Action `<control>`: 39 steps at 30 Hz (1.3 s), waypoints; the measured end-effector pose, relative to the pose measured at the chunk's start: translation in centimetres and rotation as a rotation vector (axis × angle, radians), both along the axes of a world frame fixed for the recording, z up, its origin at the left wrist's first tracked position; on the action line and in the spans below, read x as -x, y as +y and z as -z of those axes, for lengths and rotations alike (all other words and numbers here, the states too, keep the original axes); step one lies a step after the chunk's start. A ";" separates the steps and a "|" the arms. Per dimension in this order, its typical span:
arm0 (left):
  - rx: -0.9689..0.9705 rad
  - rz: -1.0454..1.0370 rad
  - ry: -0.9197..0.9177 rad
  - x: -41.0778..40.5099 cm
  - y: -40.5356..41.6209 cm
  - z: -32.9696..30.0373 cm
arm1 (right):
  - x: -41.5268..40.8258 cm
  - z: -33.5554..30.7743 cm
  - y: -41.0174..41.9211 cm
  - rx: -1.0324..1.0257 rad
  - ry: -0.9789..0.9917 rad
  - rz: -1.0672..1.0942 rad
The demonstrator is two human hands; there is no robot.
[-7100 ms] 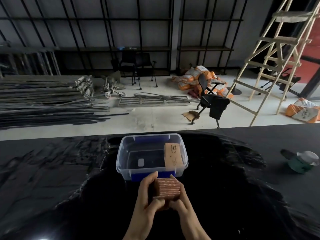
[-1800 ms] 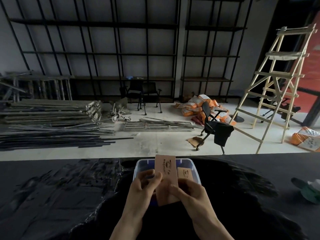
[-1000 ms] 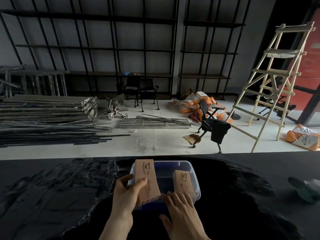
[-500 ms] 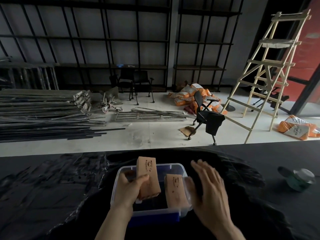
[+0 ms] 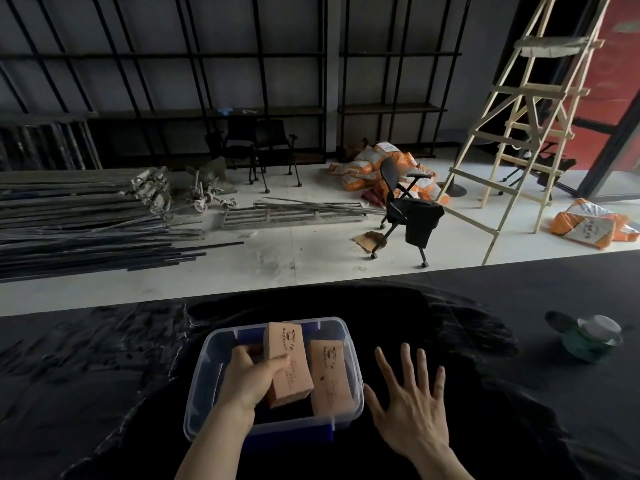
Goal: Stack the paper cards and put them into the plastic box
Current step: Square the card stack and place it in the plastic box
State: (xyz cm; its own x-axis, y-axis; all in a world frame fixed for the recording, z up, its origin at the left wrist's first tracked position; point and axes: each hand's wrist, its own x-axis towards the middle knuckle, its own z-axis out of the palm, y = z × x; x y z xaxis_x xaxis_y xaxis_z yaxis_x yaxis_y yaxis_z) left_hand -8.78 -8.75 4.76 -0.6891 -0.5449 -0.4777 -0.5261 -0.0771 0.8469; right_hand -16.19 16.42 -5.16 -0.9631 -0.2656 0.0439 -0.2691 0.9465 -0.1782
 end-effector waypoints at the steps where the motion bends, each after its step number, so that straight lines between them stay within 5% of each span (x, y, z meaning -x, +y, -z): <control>1: 0.006 0.021 -0.025 0.2 -0.1 0.3 | 0.0 0.0 0.0 0.007 0.015 0.002; 10: 0.061 0.174 -0.266 1.3 0.5 0.8 | 0.2 0.3 0.1 0.018 0.039 0.004; 19: 0.500 0.360 -0.370 1.4 1.3 0.0 | 0.2 0.2 0.1 0.035 0.041 -0.006; 39: 0.405 0.388 -0.311 1.7 2.0 0.9 | 0.4 0.2 0.2 0.031 0.032 -0.016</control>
